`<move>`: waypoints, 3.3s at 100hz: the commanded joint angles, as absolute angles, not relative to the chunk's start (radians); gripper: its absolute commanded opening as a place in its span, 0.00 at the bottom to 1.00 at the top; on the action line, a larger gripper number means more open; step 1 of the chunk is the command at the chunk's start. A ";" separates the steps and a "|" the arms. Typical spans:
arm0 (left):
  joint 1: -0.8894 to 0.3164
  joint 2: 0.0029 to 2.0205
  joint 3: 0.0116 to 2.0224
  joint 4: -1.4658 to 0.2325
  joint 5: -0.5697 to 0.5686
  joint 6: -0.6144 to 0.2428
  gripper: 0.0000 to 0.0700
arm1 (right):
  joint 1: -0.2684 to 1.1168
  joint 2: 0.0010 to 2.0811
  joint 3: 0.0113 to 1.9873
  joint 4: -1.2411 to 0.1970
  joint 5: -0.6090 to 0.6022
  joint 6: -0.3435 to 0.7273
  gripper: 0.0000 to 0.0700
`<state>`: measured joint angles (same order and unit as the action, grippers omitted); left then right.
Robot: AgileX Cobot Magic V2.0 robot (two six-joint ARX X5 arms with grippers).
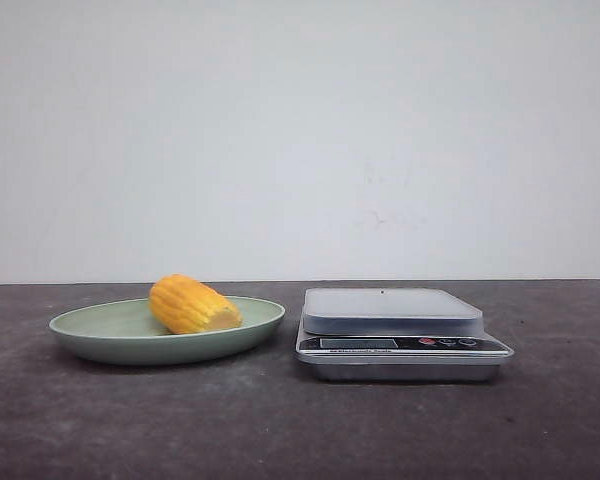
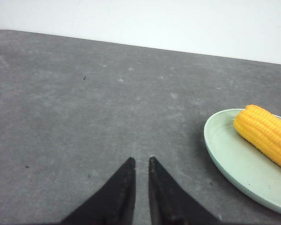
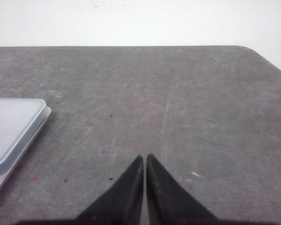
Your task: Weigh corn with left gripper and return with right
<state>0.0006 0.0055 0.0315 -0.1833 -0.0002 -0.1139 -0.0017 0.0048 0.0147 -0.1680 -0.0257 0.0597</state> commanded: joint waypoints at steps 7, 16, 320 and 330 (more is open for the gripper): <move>0.001 0.004 0.016 -0.188 0.001 -0.098 0.00 | -0.002 0.004 0.010 -0.154 -0.026 0.071 0.01; 0.001 0.004 0.016 -0.188 0.001 -0.098 0.00 | -0.002 0.004 0.010 -0.154 -0.026 0.071 0.01; -0.119 0.803 1.076 -0.418 0.241 -0.271 0.67 | 0.106 0.674 0.942 -0.439 -0.214 0.204 0.69; -0.185 0.924 1.132 -0.428 0.223 -0.270 0.68 | 0.117 0.715 0.979 -0.458 -0.214 0.197 0.69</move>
